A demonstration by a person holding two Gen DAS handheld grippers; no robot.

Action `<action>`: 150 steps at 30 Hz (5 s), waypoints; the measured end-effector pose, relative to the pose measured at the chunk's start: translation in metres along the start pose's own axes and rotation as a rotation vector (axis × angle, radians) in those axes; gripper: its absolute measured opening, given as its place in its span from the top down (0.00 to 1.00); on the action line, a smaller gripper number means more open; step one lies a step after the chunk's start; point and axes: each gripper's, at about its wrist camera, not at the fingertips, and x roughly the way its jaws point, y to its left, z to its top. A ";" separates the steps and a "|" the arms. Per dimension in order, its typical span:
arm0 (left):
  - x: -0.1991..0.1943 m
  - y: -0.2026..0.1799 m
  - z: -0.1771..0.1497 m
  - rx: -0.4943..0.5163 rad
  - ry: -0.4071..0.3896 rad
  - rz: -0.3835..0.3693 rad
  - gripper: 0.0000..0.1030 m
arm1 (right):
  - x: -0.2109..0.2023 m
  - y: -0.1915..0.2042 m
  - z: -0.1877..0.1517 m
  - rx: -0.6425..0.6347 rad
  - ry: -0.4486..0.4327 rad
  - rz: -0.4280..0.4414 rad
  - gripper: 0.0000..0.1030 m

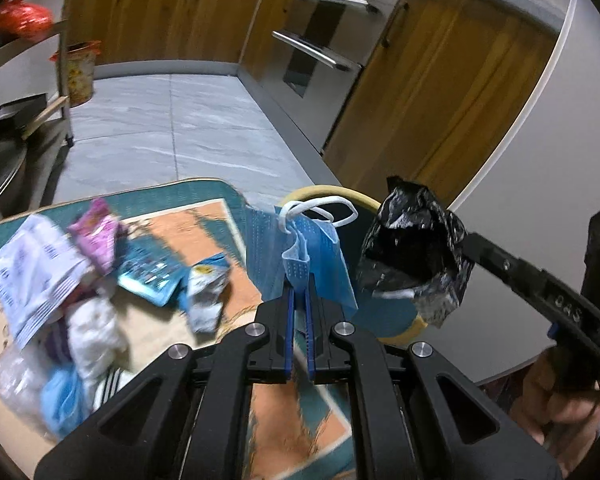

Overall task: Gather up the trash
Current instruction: 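Carry the mask and black bag over the yellow-rimmed bin with both tools, then open both tools to drop the mask and black bag into the bin, then move both open tools back over the trash pile, then grasp the clear plastic bag with the left tool, then grasp the second blue face mask with the right tool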

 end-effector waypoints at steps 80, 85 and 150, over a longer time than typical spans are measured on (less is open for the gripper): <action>-0.130 0.116 -0.076 -0.101 -0.062 0.384 0.22 | 0.031 0.072 -0.043 -0.269 0.119 -0.028 0.20; -0.132 0.150 -0.089 -0.192 -0.047 0.429 0.22 | 0.032 0.093 -0.054 -0.322 0.140 0.001 0.20; -0.137 0.221 -0.111 -0.381 -0.017 0.304 0.83 | 0.070 0.234 -0.143 -0.549 0.425 0.421 0.81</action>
